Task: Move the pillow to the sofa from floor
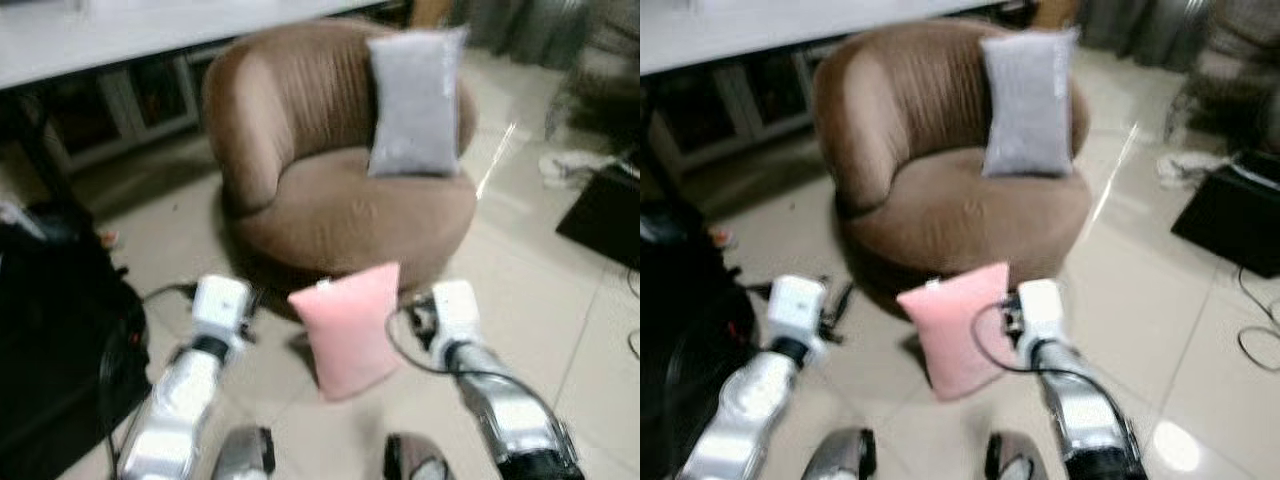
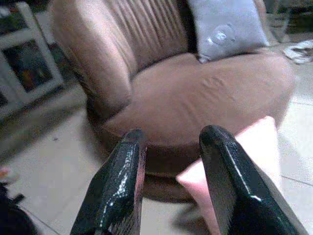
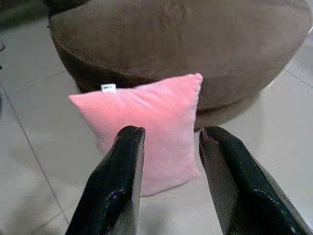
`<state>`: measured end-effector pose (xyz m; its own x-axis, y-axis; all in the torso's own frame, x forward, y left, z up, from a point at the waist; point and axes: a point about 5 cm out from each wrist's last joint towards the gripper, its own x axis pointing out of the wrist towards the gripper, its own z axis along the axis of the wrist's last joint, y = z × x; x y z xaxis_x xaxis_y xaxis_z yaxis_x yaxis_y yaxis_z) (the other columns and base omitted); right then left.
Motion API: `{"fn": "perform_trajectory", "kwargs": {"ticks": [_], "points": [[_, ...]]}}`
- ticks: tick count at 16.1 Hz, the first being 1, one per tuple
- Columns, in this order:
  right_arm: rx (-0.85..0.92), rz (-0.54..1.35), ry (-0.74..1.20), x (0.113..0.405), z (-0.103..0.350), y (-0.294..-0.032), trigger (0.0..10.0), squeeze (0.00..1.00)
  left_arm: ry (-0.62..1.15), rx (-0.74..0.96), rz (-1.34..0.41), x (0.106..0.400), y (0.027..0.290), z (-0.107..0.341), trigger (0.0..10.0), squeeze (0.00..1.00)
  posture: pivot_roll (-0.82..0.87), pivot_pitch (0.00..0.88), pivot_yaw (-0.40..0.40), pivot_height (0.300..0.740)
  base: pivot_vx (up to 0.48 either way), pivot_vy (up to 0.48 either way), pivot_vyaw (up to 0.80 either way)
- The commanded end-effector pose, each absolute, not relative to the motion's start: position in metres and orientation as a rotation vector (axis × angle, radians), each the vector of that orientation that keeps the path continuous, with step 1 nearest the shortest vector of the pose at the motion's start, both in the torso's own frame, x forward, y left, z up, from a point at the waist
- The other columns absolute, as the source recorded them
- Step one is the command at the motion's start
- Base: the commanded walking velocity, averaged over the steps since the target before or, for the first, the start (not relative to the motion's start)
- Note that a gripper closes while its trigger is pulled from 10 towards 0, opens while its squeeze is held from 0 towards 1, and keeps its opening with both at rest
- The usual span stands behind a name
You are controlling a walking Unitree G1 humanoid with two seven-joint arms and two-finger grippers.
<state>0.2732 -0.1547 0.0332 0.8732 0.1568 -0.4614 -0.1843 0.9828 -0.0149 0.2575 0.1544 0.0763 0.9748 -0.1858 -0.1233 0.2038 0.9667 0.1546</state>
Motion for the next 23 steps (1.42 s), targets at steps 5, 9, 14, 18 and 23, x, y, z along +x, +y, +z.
{"fn": "perform_trajectory", "kwargs": {"ticks": [5,9,14,18,23], "points": [[-0.091,0.147,0.475,0.2723,0.033,-0.1672,10.0,0.0,0.109,0.147,-0.233,0.2567,0.1441,0.0761,10.0,0.0,0.02,0.0,-0.009,0.619,0.292,0.0,0.0],[-0.096,0.15,0.47,0.272,0.0333,-0.1673,10.0,0.0,0.11,0.144,-0.237,0.2562,0.1429,0.0757,10.0,0.0,0.02,0.0,-0.009,0.619,0.291,0.0,0.0],[-0.082,0.143,0.468,0.2718,0.0335,-0.168,10.0,0.0,0.111,0.139,-0.24,0.2557,0.1418,0.0755,10.0,0.0,0.02,0.0,-0.011,0.619,0.289,0.0,0.0],[-0.088,0.145,0.47,0.271,0.0333,-0.1683,10.0,0.0,0.11,0.136,-0.243,0.2554,0.1407,0.0758,10.0,0.0,0.02,0.0,-0.011,0.619,0.29,0.0,-0.65],[-0.099,0.148,0.474,0.2708,0.0327,-0.1677,10.0,0.0,0.111,0.134,-0.242,0.2547,0.1409,0.0758,10.0,0.0,0.02,0.0,-0.014,0.619,0.289,0.0,0.0]]}}
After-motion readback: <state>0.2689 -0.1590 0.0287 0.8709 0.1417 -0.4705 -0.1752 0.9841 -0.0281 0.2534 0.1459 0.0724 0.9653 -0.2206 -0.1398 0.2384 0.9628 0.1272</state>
